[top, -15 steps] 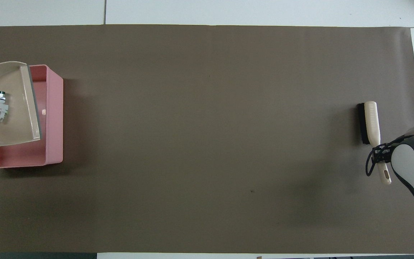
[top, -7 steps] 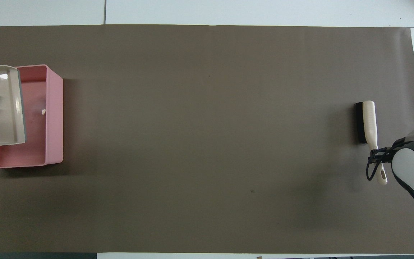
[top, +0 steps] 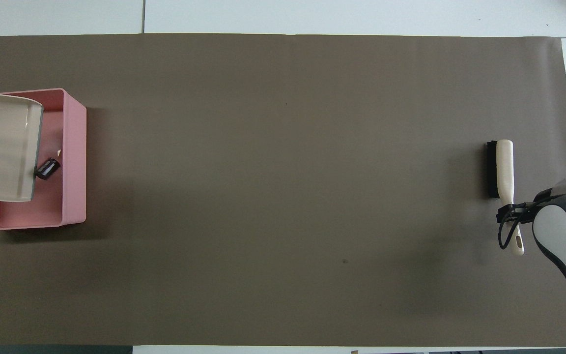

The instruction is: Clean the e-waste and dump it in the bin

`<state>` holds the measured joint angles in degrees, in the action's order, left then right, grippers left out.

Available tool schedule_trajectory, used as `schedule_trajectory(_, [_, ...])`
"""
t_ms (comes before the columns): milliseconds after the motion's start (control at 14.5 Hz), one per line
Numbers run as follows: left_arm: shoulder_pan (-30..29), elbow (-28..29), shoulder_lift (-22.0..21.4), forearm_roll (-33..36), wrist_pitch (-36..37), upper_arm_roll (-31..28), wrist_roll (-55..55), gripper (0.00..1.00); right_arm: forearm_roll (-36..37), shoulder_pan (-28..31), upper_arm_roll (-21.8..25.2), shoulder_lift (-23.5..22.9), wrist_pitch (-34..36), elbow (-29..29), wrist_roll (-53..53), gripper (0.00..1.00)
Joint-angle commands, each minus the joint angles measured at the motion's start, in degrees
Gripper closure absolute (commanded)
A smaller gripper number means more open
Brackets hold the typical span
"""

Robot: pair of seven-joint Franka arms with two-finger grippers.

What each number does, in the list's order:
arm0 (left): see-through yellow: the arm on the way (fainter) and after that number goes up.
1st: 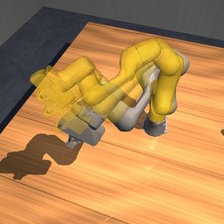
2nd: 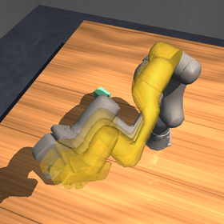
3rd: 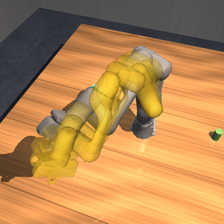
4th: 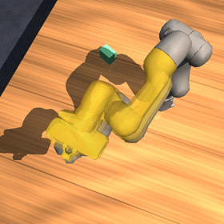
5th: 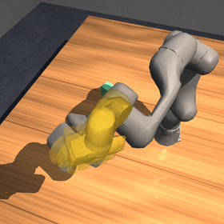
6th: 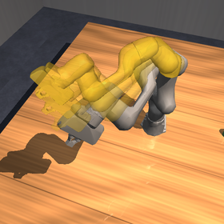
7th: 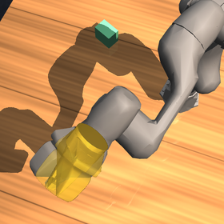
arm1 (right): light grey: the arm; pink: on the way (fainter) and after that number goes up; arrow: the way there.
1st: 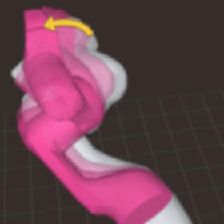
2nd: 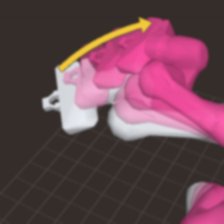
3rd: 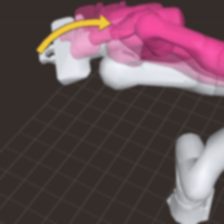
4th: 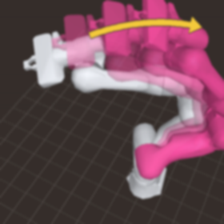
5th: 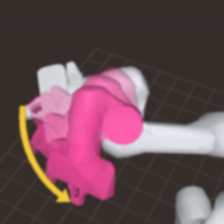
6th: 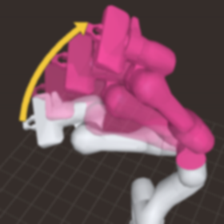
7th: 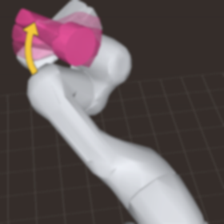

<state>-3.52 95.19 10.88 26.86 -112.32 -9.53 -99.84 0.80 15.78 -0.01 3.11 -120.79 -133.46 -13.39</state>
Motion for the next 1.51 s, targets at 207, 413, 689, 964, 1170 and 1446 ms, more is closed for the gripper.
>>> schedule_trajectory(207, [1.05,5.18,-3.32,10.72,-1.24,-0.49,9.99,1.0,-0.97,-2.94,-1.13,-0.31,0.81,13.11,-1.73,0.0])
schedule_trajectory(413, [2.72,4.92,-3.24,16.89,0.78,-0.49,17.11,1.0,-0.01,-6.37,-1.48,-0.21,8.34,23.12,6.04,0.0])
schedule_trajectory(689, [5.8,4.57,-3.5,23.48,7.46,-0.49,24.16,1.0,3.42,-9.62,-1.48,-3.45,24.68,38.41,17.59,0.0])
schedule_trajectory(964, [6.06,4.57,-3.94,26.48,8.7,-0.49,25.13,1.0,3.25,-11.03,-1.57,-4.53,32.01,42.94,24.8,0.0])
schedule_trajectory(1170, [6.86,4.74,-4.73,29.04,9.49,-0.4,27.14,1.0,2.72,-10.94,-1.57,-2.85,31.84,40.47,24.73,0.0])
schedule_trajectory(1446, [7.55,4.74,-4.82,32.38,11.6,-0.32,30.67,1.0,2.46,-11.21,-1.66,-2.67,32.02,40.47,24.11,0.0])
